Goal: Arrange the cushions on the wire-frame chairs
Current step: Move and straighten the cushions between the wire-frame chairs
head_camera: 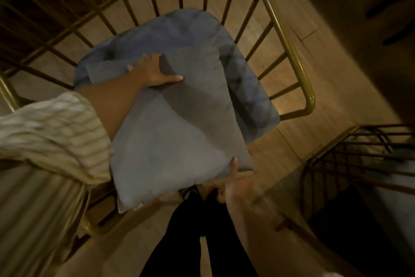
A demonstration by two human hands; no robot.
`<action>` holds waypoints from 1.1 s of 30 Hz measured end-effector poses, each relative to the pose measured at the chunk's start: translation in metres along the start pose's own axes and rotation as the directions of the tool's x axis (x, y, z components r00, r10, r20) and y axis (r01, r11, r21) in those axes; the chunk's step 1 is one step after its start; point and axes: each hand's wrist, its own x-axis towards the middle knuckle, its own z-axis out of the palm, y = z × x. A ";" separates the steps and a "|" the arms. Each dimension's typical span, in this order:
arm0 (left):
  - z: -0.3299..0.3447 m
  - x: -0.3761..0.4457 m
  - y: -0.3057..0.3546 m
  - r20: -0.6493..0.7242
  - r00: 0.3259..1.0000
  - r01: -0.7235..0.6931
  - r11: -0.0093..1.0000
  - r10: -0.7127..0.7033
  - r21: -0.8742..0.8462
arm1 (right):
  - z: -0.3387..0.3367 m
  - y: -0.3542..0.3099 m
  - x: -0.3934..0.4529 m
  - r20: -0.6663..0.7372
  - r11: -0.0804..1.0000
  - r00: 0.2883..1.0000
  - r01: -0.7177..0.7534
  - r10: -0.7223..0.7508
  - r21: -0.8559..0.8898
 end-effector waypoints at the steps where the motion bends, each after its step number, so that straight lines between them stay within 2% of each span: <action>1: 0.001 0.003 -0.002 -0.010 1.000 -0.009 1.000 0.009 -0.003 | 0.005 0.004 -0.002 0.044 0.991 0.991 -0.129 0.128 0.041; 4: 0.010 0.004 -0.013 -0.076 0.994 0.081 0.997 -0.080 0.016 | 0.022 0.009 -0.010 0.228 0.922 0.901 -0.387 0.369 0.036; 6: 0.016 -0.002 -0.020 -0.102 0.983 0.161 0.986 -0.156 0.048 | 0.031 0.005 -0.013 0.318 0.906 0.868 -0.419 0.381 0.059; 8: 0.016 -0.005 -0.020 -0.153 0.968 0.207 0.978 -0.199 0.037 | 0.038 -0.008 -0.018 0.328 0.923 0.901 -0.350 0.284 0.161; 9: 0.013 -0.005 -0.020 -0.181 0.958 0.231 0.973 -0.222 0.027 | 0.040 -0.014 -0.020 0.288 0.942 0.933 -0.276 0.214 0.193; 11: 0.005 -0.009 -0.027 -0.240 0.937 0.270 0.962 -0.255 0.032 | 0.041 -0.027 -0.023 0.122 0.977 0.992 -0.062 0.038 0.203; 13: -0.003 -0.019 -0.046 -0.265 0.927 0.292 0.954 -0.264 0.068 | 0.038 -0.042 -0.020 -0.046 0.988 0.996 0.085 -0.080 0.129; 15: -0.007 -0.041 -0.071 -0.246 0.921 0.324 0.945 -0.303 0.050 | 0.036 -0.061 -0.007 -0.092 0.985 0.981 0.168 -0.171 -0.039; 17: -0.009 -0.065 -0.091 -0.263 0.903 0.341 0.939 -0.339 -0.039 | 0.039 -0.086 0.006 -0.005 0.986 0.989 0.146 -0.146 -0.076; 19: -0.012 -0.085 -0.102 -0.288 0.890 0.333 0.935 -0.354 -0.122 | 0.048 -0.111 0.016 0.083 0.998 0.994 0.067 -0.066 -0.005; 23: -0.014 -0.116 -0.102 -0.356 0.853 0.307 0.919 -0.382 -0.249 | 0.065 -0.167 0.038 0.107 0.971 0.970 0.227 -0.218 -0.078; 27: 0.003 -0.145 -0.079 -0.439 0.771 0.343 0.882 -0.461 -0.323 | 0.073 -0.228 0.062 0.159 0.920 0.927 0.362 -0.339 -0.148; 31: 0.037 -0.175 -0.067 -0.369 0.710 0.443 0.787 -0.600 -0.429 | 0.087 -0.268 0.086 0.318 0.841 0.875 0.456 -0.364 -0.292; 33: 0.055 -0.188 -0.057 -0.348 0.659 0.489 0.731 -0.667 -0.476 | 0.096 -0.281 0.096 0.388 0.782 0.852 0.495 -0.352 -0.378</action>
